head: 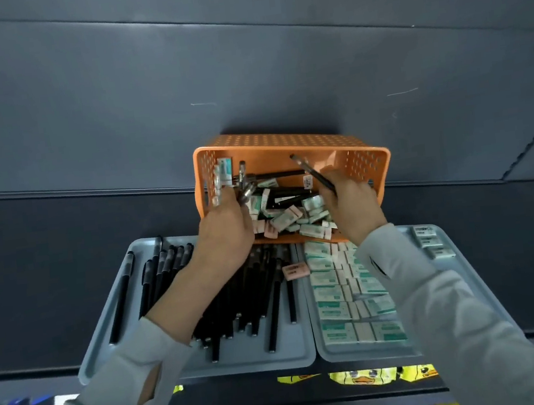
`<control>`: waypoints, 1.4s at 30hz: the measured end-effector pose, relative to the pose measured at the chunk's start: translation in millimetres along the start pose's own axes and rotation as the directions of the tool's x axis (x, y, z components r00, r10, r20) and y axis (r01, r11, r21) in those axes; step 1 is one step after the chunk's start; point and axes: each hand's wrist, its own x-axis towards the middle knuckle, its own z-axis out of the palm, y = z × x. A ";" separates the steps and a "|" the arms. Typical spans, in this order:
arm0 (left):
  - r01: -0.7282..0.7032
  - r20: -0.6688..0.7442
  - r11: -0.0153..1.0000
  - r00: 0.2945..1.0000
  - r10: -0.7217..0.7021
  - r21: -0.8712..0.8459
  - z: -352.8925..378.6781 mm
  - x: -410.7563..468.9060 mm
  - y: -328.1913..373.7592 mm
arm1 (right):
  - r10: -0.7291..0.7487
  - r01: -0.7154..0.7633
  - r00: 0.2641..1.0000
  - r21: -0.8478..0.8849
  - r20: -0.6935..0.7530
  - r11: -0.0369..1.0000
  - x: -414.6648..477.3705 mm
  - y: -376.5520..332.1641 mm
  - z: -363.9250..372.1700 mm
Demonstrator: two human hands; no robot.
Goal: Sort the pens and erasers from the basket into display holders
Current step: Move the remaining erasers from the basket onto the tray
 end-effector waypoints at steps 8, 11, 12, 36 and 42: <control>0.310 0.230 0.937 0.935 -0.270 -0.162 -3.1 0.8 -15.1 | -0.228 0.315 0.935 -0.343 0.270 0.885 55.8 -27.0 41.7; 0.328 0.235 0.920 0.932 -0.278 -0.214 -2.9 2.3 -16.6 | -0.138 0.287 0.926 -0.414 0.352 0.864 60.3 -25.6 46.2; 0.331 0.235 0.917 0.931 -0.279 -0.222 -2.4 3.4 -16.6 | -0.121 0.275 0.925 -0.416 0.361 0.867 62.4 -23.6 46.4; 0.519 0.433 0.317 0.848 -0.306 -0.793 17.4 1.5 31.1 | -0.532 0.533 0.843 -0.001 -0.081 0.846 -17.5 -48.6 8.9; 0.399 0.334 0.182 0.892 -0.306 -0.899 5.0 -7.7 29.1 | -0.383 0.393 0.920 0.173 -0.089 0.903 -31.5 -49.2 -4.6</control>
